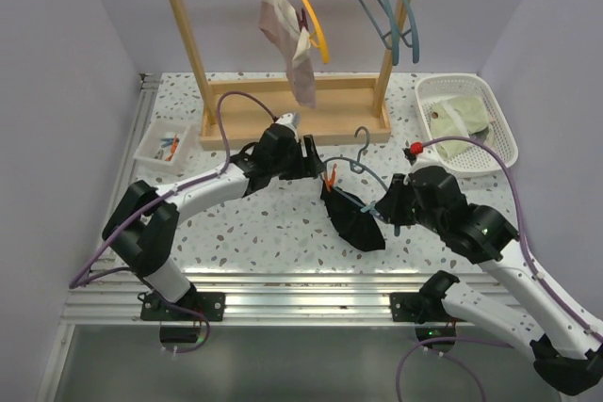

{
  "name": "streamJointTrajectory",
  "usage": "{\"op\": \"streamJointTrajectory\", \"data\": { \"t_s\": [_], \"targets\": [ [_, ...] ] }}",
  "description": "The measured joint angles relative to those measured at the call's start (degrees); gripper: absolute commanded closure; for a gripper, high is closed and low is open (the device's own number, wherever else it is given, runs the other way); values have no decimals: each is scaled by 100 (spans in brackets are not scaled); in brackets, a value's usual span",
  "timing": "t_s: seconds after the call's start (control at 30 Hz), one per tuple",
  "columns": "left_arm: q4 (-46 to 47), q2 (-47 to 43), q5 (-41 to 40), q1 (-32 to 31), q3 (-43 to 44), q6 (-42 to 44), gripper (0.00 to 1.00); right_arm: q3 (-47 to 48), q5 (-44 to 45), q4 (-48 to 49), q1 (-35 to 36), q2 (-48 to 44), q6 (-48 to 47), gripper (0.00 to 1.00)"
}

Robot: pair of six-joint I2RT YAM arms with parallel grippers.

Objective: Remove the underwear clipped to the hanger

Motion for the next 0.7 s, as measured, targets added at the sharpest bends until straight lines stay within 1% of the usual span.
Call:
{"op": "streamJointTrajectory", "data": {
  "t_s": [0.27,0.33,0.37,0.43,0.47,0.5,0.6,0.7],
  "targets": [
    [120,535,37,-219,380,0,27,-66,7,57,0,52,-15,100],
    [105,739,37,-295,516,0,30,-66,7,83,0,90,-20,100],
    [101,850,37,-334,566,0,35,-66,13,96,0,105,-22,100],
    [31,997,33,-369,592,-9,41,-66,31,103,0,120,-22,100],
    [-52,1045,28,-372,592,-11,45,-66,48,103,0,120,-22,100],
    [-122,1069,15,-372,586,-7,47,-66,74,101,0,118,-20,100],
    [-109,1027,-24,-372,505,-11,50,-66,157,98,0,107,-2,100],
    [66,761,-70,-374,94,-72,49,-66,203,85,2,107,50,100]
  ]
}}
